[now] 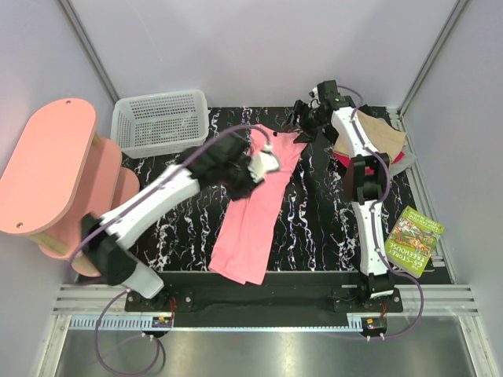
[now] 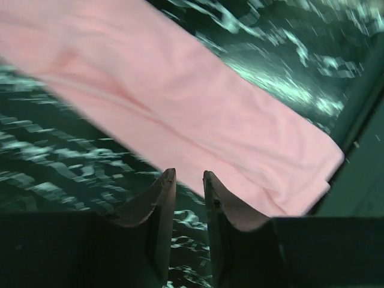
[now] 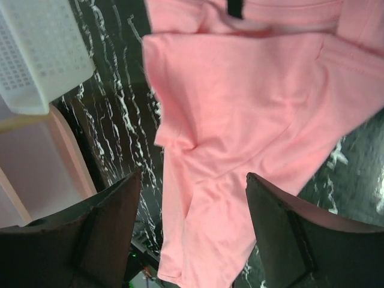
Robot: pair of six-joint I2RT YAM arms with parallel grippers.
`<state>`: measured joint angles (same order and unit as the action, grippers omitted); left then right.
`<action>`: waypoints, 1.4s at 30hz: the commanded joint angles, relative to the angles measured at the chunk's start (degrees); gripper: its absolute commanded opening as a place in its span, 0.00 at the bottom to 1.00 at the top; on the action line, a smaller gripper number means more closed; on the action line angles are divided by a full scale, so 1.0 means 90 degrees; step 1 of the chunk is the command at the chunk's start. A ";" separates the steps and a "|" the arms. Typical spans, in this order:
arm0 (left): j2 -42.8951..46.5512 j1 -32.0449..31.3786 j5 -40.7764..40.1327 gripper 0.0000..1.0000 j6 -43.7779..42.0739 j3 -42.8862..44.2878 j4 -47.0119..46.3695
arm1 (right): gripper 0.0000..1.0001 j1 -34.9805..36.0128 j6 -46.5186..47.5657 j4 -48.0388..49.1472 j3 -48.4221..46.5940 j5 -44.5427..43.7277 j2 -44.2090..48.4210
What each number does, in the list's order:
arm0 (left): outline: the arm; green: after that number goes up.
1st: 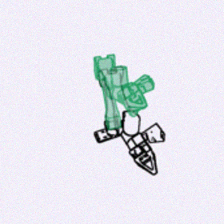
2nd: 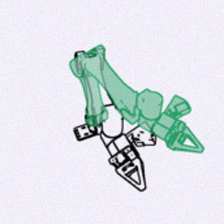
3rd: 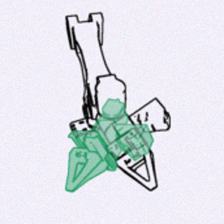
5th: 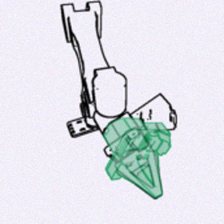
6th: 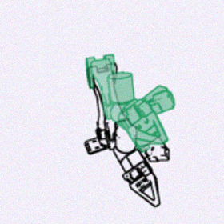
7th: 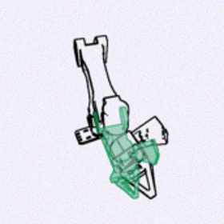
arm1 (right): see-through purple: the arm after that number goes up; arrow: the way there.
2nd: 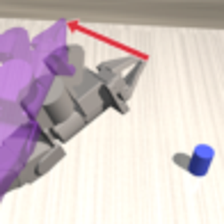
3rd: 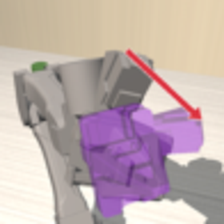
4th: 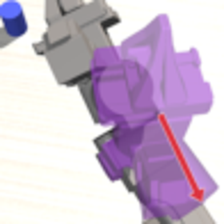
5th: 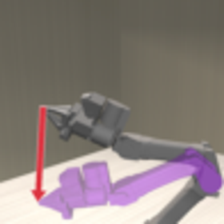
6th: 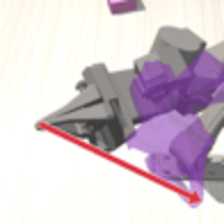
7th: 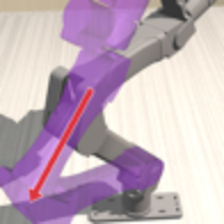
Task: Fold and stack the t-shirts
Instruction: Rotate the tshirt 90 degrees
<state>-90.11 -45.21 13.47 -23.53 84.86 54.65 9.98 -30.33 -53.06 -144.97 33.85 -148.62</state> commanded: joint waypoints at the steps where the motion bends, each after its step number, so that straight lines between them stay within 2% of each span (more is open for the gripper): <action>1: 0.1259 0.0268 -0.0012 0.30 0.0124 -0.0336 0.0061 | 0.79 0.0502 0.0848 -0.0549 0.0423 -0.1383 0.1336; 5: 0.1993 0.0355 -0.0091 0.30 0.0270 -0.0941 -0.0056 | 0.79 0.1146 0.1220 -0.1368 0.0784 -0.2371 0.1580; 6: 0.2149 0.0597 0.0025 0.30 0.0309 -0.1136 -0.0096 | 0.79 0.1302 0.1289 -0.1380 0.1017 -0.2809 0.1707; 8: 0.2587 0.0940 0.0085 0.30 0.0349 -0.1322 -0.0193 | 0.80 0.1858 0.1455 -0.1186 0.1953 -0.3289 0.2302; 9: 0.2754 0.1309 0.0075 0.30 0.0339 -0.1526 -0.0261 | 0.84 0.2092 0.1630 -0.1040 0.2344 -0.3688 0.2555; 10: 0.2882 0.1516 0.0056 0.30 0.0310 -0.1644 -0.0330 | 0.86 0.2433 0.1718 -0.0642 0.3140 -0.3924 0.3070; 13: 0.3253 0.2492 0.0503 0.30 0.0281 -0.2036 -0.0487 | 0.90 0.2379 0.1642 -0.0024 0.4054 -0.4249 0.3495; 16: 0.3303 0.2972 0.0797 0.30 0.0183 -0.2260 -0.0409 | 0.89 0.2066 0.1504 -0.0110 0.3589 -0.4180 0.2942; 21: 0.3682 0.3002 0.0749 0.30 0.0153 -0.2660 -0.0282 | 0.84 0.1510 0.1300 -0.0374 0.2321 -0.4104 0.1837; 24: 0.3830 0.3002 0.0642 0.31 0.0163 -0.2797 -0.0243 | 0.80 0.1411 0.1348 -0.0559 0.1472 -0.3908 0.1270; 27: 0.3879 0.3002 0.0651 0.31 0.0144 -0.2827 -0.0204 | 0.74 0.1430 0.1358 -0.0716 0.1157 -0.3500 0.0860; 32: 0.3675 0.3002 0.0768 0.31 0.0144 -0.2847 -0.0203 | 0.71 0.1615 0.1387 -0.0706 0.1273 -0.3331 0.0839; 39: 0.3410 0.3002 0.0963 0.31 0.0143 -0.2769 -0.0223 | 0.71 0.1889 0.1251 -0.0365 0.2326 -0.3272 0.1376; 42: 0.3459 0.3002 0.0896 0.31 0.0124 -0.2730 -0.0223 | 0.72 0.1889 0.1182 -0.0179 0.2416 -0.3330 0.1308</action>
<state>-59.72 -18.37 19.55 -22.00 59.44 54.13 26.98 -18.33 -57.34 -124.38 3.86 -140.14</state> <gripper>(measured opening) 0.311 0.714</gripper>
